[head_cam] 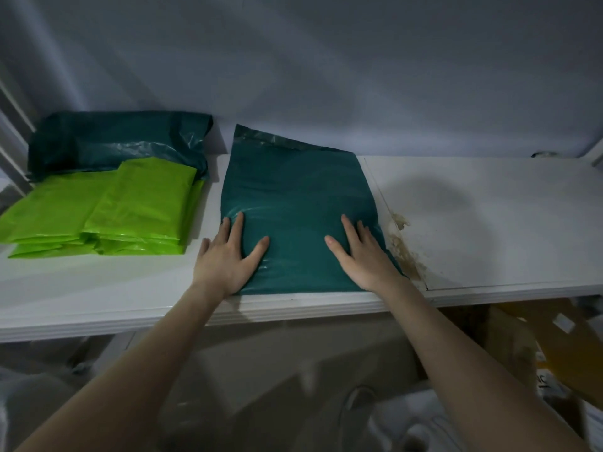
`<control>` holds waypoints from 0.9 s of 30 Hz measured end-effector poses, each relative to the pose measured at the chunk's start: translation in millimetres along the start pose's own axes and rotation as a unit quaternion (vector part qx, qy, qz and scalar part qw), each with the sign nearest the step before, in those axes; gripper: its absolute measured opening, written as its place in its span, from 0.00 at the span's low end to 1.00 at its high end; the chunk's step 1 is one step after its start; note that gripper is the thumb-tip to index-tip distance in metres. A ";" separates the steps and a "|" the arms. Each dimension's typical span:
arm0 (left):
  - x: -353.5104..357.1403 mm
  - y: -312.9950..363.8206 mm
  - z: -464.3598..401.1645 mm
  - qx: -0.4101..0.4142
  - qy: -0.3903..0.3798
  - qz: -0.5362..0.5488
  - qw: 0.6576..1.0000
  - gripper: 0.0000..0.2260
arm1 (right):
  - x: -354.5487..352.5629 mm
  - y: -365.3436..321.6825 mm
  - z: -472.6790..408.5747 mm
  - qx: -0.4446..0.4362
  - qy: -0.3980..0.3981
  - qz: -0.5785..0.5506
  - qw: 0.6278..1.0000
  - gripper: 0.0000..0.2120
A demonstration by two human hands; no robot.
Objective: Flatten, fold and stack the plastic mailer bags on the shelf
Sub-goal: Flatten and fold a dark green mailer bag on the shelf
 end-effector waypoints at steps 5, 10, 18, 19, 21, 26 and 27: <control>-18.2 -2.1 -16.6 -0.028 -0.002 0.034 0.999 0.28 | -16.8 -4.8 -12.6 0.006 0.009 0.087 0.996 0.33; -35.3 -2.1 -46.3 -0.012 0.030 0.085 0.996 0.19 | -37.0 -3.0 -33.5 0.045 0.052 0.041 0.997 0.29; -36.2 0.0 -95.0 -0.128 0.002 0.234 0.964 0.26 | -49.4 9.2 -72.3 0.108 0.100 -0.129 0.981 0.27; -35.3 -1.9 -100.8 -0.137 -0.005 0.246 0.959 0.26 | -49.9 10.4 -76.7 0.115 0.105 -0.160 0.975 0.27; -33.3 -6.0 -111.6 -0.156 0.002 0.287 0.945 0.26 | -50.7 11.9 -84.1 0.125 0.114 -0.212 0.963 0.25; -30.7 -8.4 -132.7 -0.192 0.053 0.385 0.901 0.23 | -55.2 13.6 -102.7 0.152 0.161 -0.314 0.924 0.26; -30.8 -9.1 -136.9 -0.199 0.065 0.390 0.897 0.23 | -56.8 13.0 -105.7 0.155 0.169 -0.326 0.917 0.26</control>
Point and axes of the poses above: each hand's wrist, its own z-axis away from the middle knuckle, its own x-axis out of the palm, y = z × x, the point moved 2 cm from there along -z, towards the middle knuckle
